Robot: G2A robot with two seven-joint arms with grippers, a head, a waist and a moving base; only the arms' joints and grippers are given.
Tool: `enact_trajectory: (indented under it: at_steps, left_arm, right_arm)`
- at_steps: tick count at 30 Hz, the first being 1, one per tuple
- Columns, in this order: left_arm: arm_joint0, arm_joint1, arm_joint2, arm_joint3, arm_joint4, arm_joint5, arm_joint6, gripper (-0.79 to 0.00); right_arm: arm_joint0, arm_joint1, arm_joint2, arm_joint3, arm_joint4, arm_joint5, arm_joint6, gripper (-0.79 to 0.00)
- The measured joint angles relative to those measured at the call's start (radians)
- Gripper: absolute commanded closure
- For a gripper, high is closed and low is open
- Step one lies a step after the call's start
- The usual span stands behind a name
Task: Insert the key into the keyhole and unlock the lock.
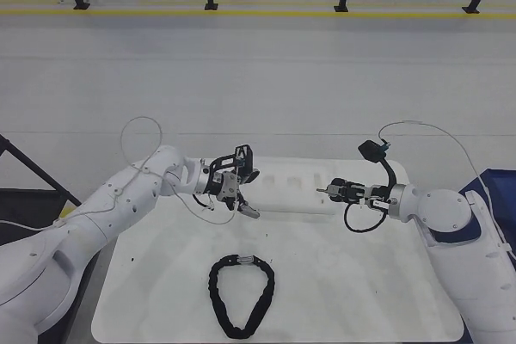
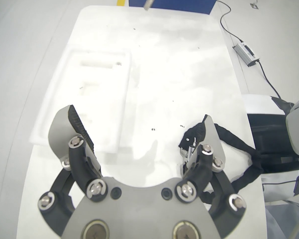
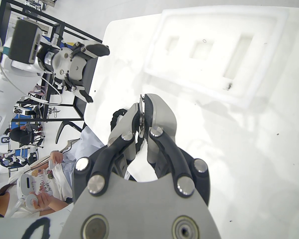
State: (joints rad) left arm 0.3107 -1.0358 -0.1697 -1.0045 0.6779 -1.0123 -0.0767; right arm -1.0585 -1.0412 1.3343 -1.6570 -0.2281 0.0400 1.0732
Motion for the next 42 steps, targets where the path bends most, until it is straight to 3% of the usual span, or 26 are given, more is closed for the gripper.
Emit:
enact_trajectory:
  at_steps: [7, 25, 30, 37, 42]
  left_arm:
    - [0.039, 0.025, 0.0, -0.07, 0.034, 0.0, -0.081, -0.785]
    - [0.049, 0.026, -0.007, -0.081, 0.049, 0.015, -0.071, -0.785]
    - [0.118, 0.046, -0.042, -0.076, 0.178, 0.001, 0.083, -0.785]
    - [0.242, 0.095, -0.068, -0.068, 0.53, 0.012, 0.447, -0.785]
    - [0.29, 0.108, -0.067, -0.047, 0.692, 0.03, 0.619, -0.785]
  right_arm:
    - [0.0, 0.0, 0.0, 0.0, 0.0, 0.0, 0.0, 0.0]
    - [0.0, 0.0, 0.0, 0.0, 0.0, 0.0, 0.0, 0.0]
    - [0.0, 0.0, 0.0, 0.0, 0.0, 0.0, 0.0, 0.0]
    - [0.0, 0.0, 0.0, 0.0, 0.0, 0.0, 0.0, 0.0]
    - [0.0, 0.0, 0.0, 0.0, 0.0, 0.0, 0.0, 0.0]
